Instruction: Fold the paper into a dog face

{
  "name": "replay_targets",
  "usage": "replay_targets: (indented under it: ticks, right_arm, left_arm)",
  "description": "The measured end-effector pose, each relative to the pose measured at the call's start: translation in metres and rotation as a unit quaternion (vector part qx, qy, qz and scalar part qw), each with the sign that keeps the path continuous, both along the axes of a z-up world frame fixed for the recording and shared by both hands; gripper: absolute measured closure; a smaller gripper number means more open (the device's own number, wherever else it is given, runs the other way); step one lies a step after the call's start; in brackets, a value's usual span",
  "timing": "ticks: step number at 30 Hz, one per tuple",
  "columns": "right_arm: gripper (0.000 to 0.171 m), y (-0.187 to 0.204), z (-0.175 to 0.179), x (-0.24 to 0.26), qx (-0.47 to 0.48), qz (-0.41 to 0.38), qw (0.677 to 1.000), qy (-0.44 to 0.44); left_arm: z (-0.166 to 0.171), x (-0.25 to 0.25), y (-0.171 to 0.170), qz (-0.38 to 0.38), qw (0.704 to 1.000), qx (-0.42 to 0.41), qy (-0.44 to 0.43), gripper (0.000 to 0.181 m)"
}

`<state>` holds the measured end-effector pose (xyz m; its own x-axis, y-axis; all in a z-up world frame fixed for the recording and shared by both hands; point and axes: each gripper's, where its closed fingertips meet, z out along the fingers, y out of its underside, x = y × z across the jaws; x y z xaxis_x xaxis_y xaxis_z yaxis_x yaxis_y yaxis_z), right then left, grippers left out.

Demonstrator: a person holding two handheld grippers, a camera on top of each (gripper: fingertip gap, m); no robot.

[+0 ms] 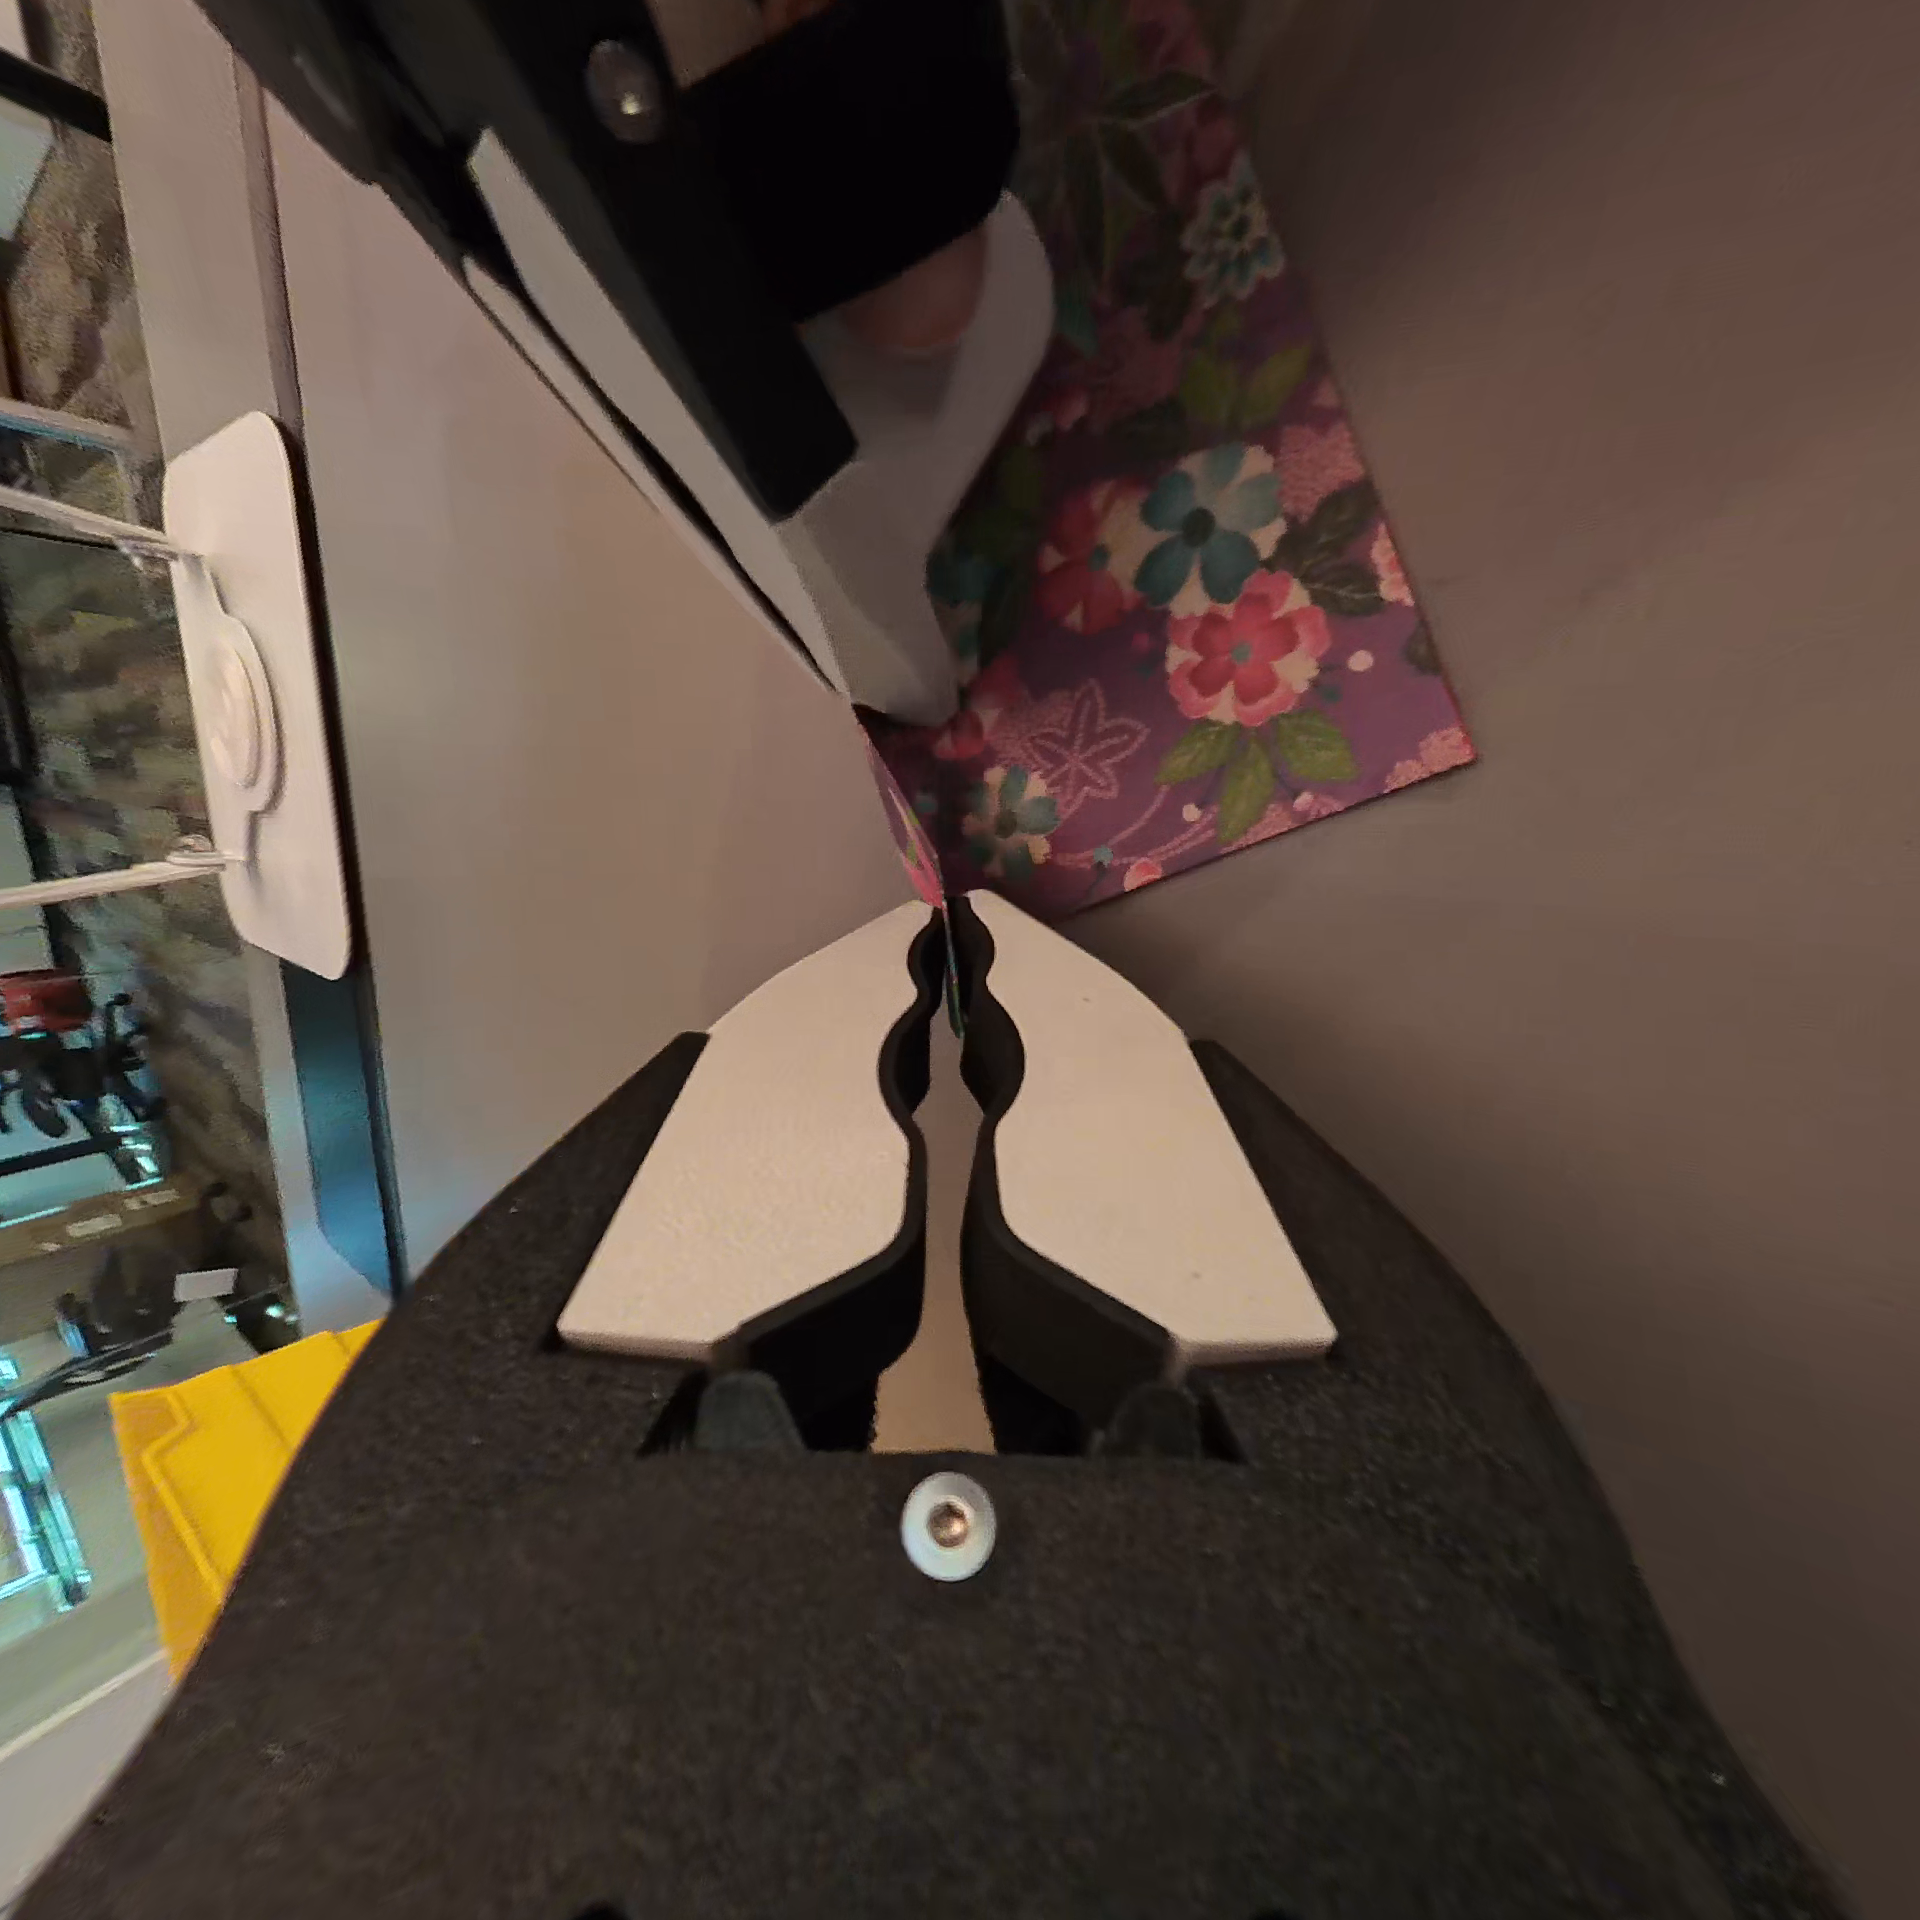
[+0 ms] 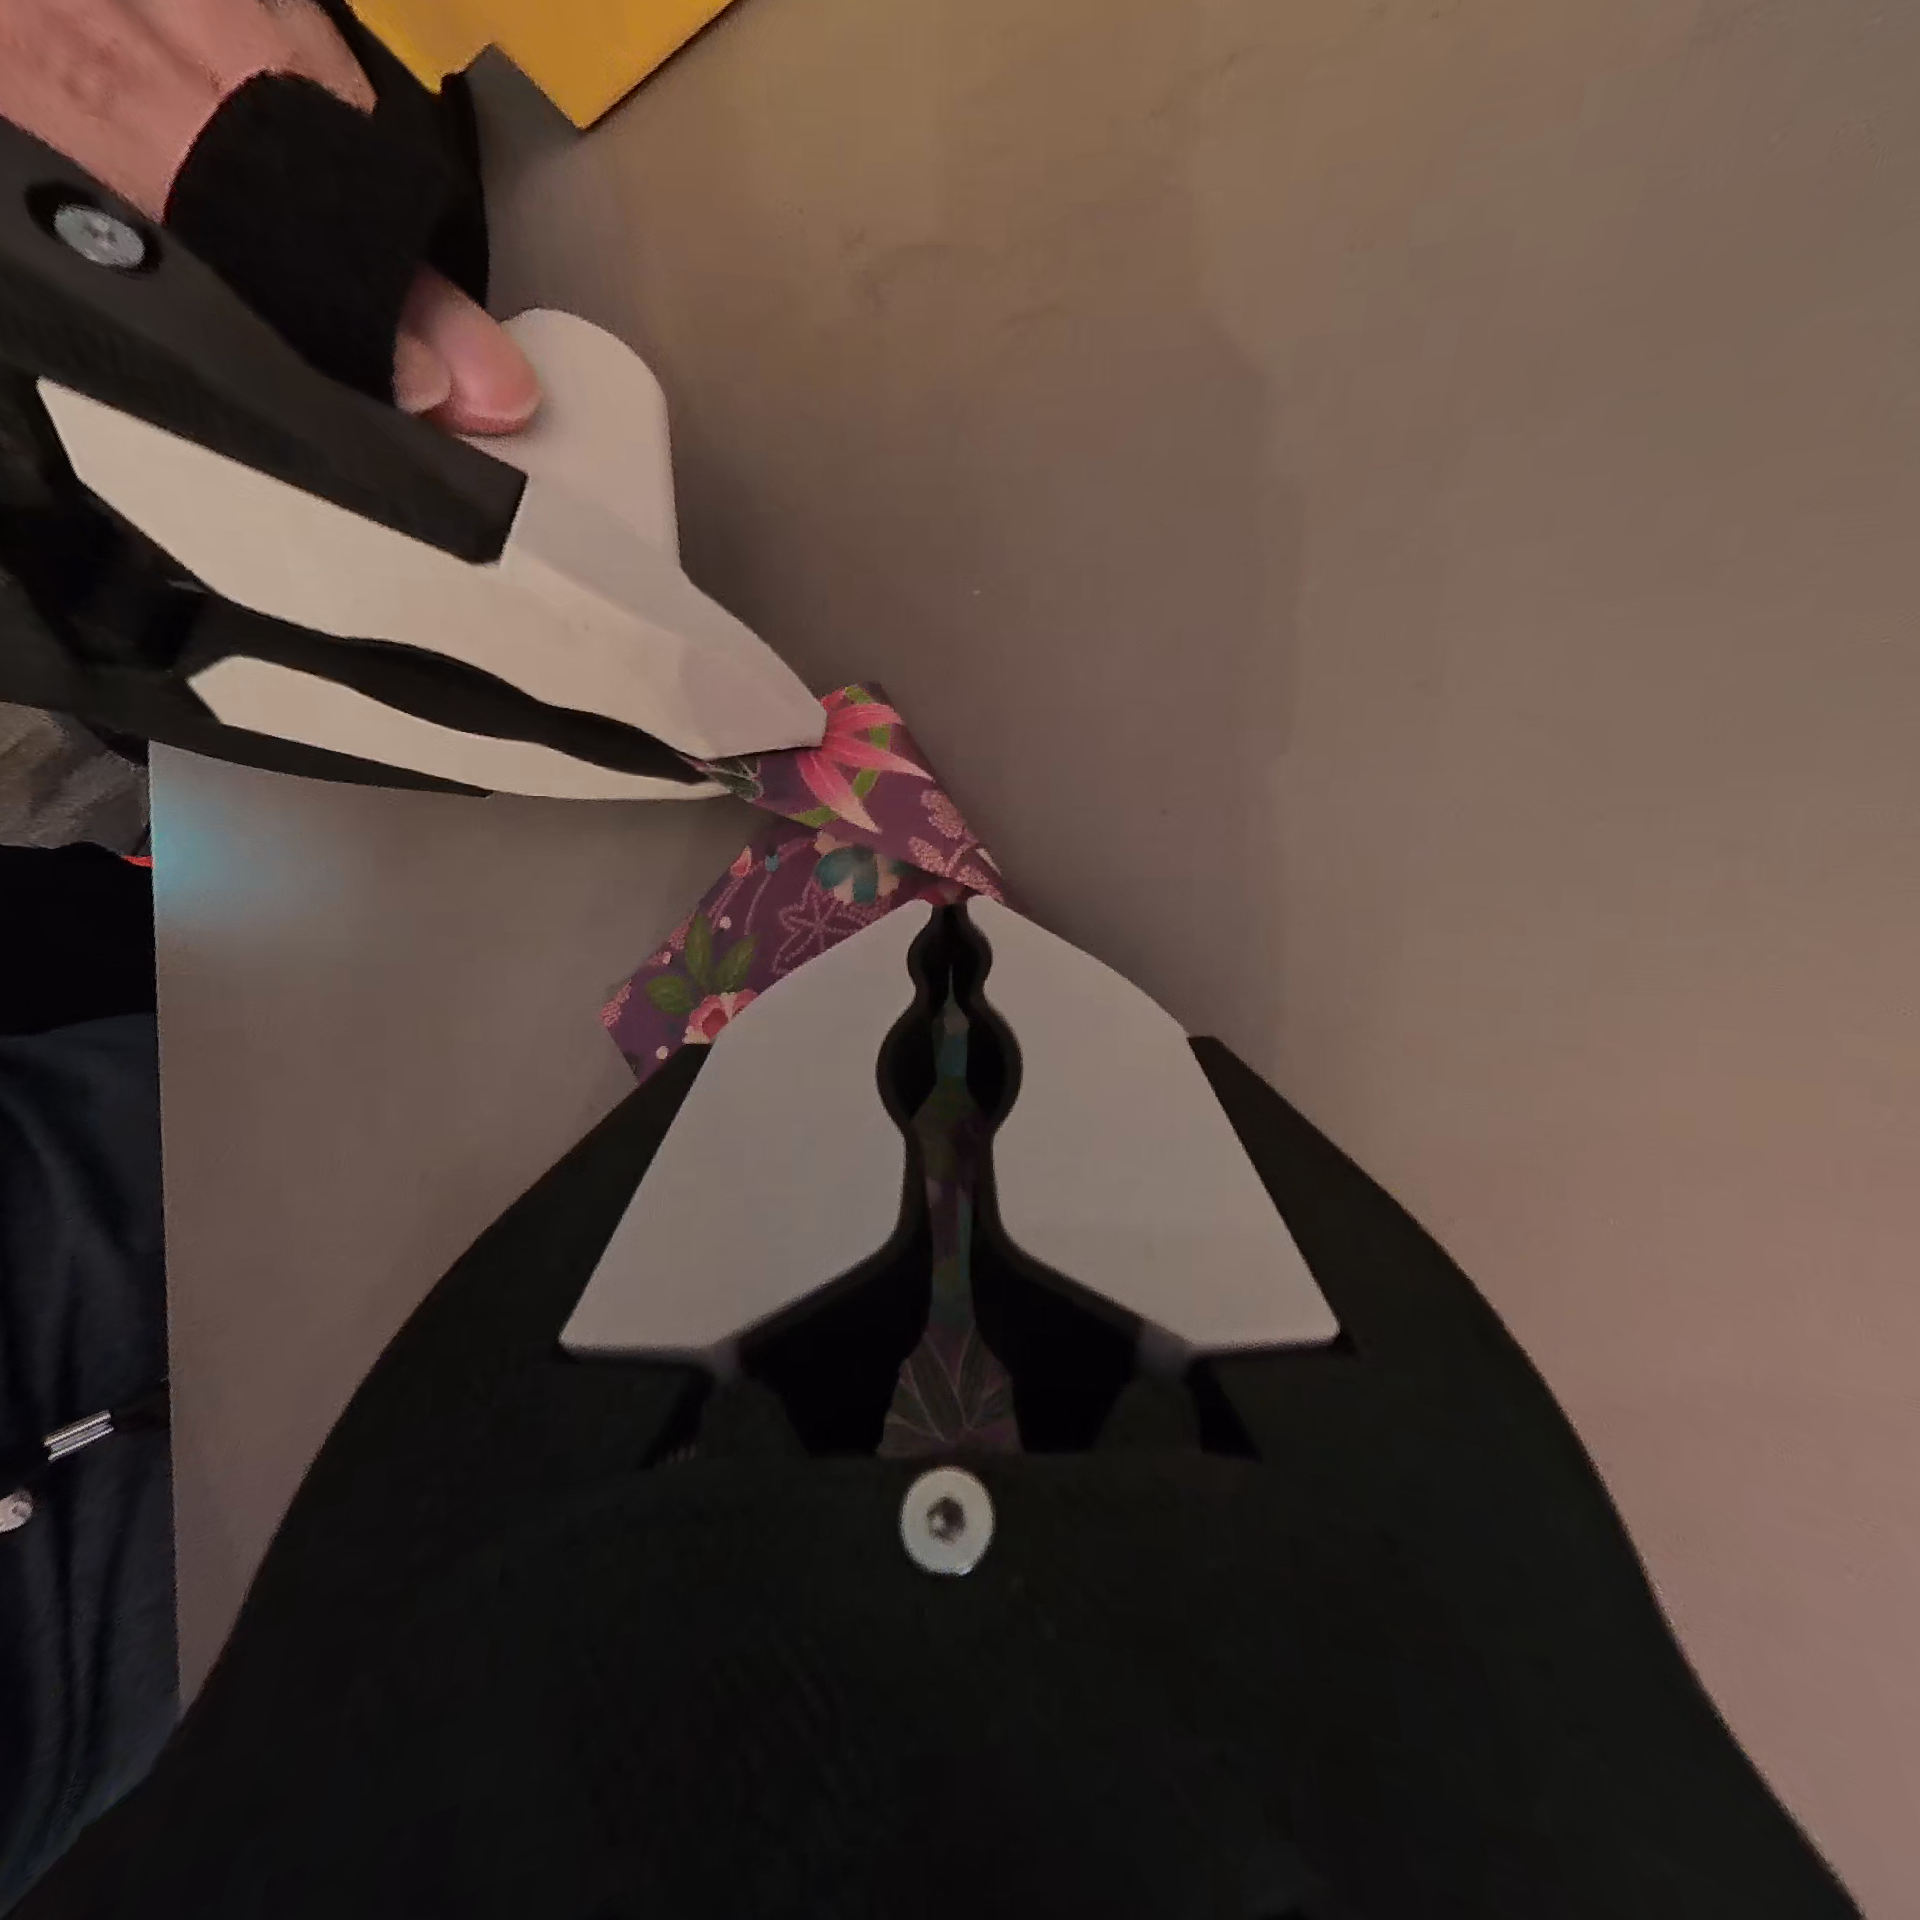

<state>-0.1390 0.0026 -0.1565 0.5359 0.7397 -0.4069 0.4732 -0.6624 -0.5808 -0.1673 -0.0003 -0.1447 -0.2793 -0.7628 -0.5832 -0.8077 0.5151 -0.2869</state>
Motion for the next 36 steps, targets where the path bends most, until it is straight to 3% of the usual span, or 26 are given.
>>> replay_targets:
  ticks: [1,16,26,32,36]
  right_arm:
    - [0.168,0.0,0.0,0.0,0.0,0.0,1.0,0.0]
    - [0.168,-0.007,0.0,0.006,-0.029,0.021,0.999,0.013]
    - [0.17,-0.006,0.03,-0.002,-0.122,-0.025,0.98,0.153]
    - [0.164,0.009,0.035,0.0,-0.055,-0.061,0.99,0.118]
    - [0.156,0.008,0.021,0.001,-0.035,-0.044,0.996,0.072]
  left_arm:
    - [-0.001,0.0,0.0,-0.006,1.0,0.008,0.004,0.18]
    - [-0.012,-0.001,-0.005,-0.101,0.983,0.117,0.101,0.181]
    - [-0.012,-0.001,-0.005,-0.115,0.976,0.13,0.131,0.181]
    - [-0.012,-0.001,-0.005,-0.116,0.976,0.134,0.125,0.181]
    - [-0.012,-0.001,-0.005,-0.116,0.976,0.136,0.122,0.181]
